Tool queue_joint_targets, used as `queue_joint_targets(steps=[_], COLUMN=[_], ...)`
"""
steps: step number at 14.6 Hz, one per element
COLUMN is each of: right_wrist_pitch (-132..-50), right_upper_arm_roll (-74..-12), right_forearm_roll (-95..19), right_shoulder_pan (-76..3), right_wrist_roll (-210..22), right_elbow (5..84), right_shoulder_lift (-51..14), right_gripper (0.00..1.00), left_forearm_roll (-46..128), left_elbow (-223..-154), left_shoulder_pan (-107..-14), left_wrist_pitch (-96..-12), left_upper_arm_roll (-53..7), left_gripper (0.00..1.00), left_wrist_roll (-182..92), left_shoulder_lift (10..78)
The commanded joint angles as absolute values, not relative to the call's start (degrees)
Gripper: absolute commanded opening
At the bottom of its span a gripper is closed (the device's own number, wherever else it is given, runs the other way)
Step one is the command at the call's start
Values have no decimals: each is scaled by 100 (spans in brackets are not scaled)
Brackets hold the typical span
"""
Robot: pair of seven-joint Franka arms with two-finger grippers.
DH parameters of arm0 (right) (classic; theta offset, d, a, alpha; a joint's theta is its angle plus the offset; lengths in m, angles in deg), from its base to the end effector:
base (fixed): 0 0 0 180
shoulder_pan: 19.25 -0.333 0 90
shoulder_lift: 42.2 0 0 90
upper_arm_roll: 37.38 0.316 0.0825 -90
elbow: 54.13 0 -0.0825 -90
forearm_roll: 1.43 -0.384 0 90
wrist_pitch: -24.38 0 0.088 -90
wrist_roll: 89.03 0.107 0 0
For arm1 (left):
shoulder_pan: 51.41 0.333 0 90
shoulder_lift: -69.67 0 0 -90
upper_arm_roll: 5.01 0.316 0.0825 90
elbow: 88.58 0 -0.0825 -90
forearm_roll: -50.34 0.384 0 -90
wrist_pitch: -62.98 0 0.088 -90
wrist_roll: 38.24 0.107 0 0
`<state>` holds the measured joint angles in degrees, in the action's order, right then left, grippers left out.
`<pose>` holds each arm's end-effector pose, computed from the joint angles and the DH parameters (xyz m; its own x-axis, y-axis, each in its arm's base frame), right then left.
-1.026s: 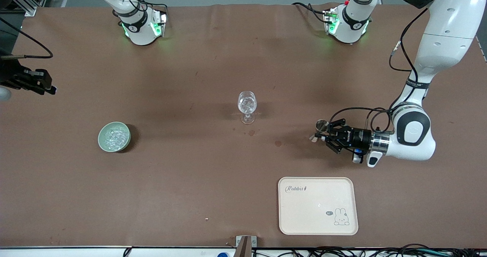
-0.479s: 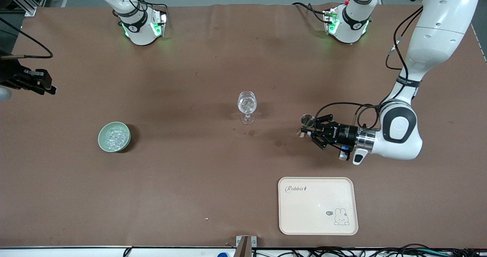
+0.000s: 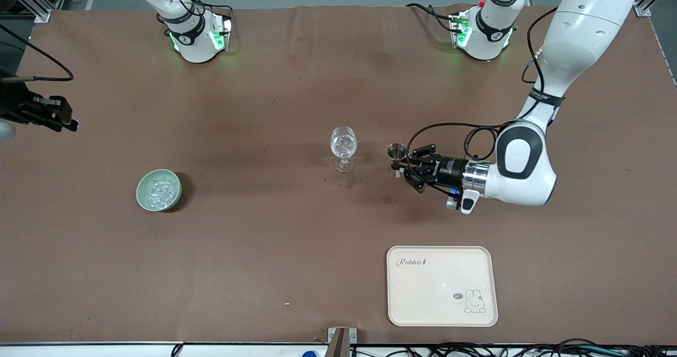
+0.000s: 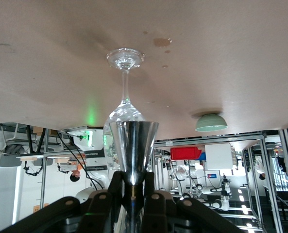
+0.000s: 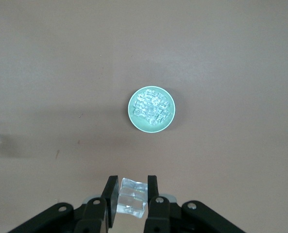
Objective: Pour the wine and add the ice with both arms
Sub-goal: 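Carry the silver jigger over the wine glass with the left gripper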
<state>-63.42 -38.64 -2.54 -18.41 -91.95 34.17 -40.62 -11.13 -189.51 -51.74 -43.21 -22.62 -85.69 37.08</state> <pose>0.5588 -0.0182 0.6198 0.9993 0.0151 -0.0353 0.0143 -0.9997 -0.0206 0.5903 -0.2445 0.2702 0.2001 0.3312 -0.9221 0.9185 -0.3910 0.0589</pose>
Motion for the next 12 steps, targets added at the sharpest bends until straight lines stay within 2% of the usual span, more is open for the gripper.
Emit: queue_joint_targets(steps=[1, 7, 12], right_wrist_pitch=[-6333, -6298, -6272], right_upper_arm_roll=[-3853, -3844, -3861], right_forearm_roll=[-205, -205, -205], right_shoulder_pan=[-1846, -1873, -1820], right_wrist_roll=[-9246, -9246, -9246], right_elbow=[3446, 3455, 3455], right_shoulder_lift=[-4141, -4141, -4132], right_gripper=[7, 7, 8], left_forearm_roll=[-1206, -1162, -1144], left_elbow=[-19457, -19739, -19818], left_shoulder_pan=[-5290, -5527, -5922], left_wrist_pitch=[-4548, -4679, -5267], left_upper_arm_roll=[-2258, -2258, -2258], left_gripper=[1, 1, 1], left_wrist_roll=[-8728, -9237, -9852], left_shoulder_lift=[4233, 4673, 4805])
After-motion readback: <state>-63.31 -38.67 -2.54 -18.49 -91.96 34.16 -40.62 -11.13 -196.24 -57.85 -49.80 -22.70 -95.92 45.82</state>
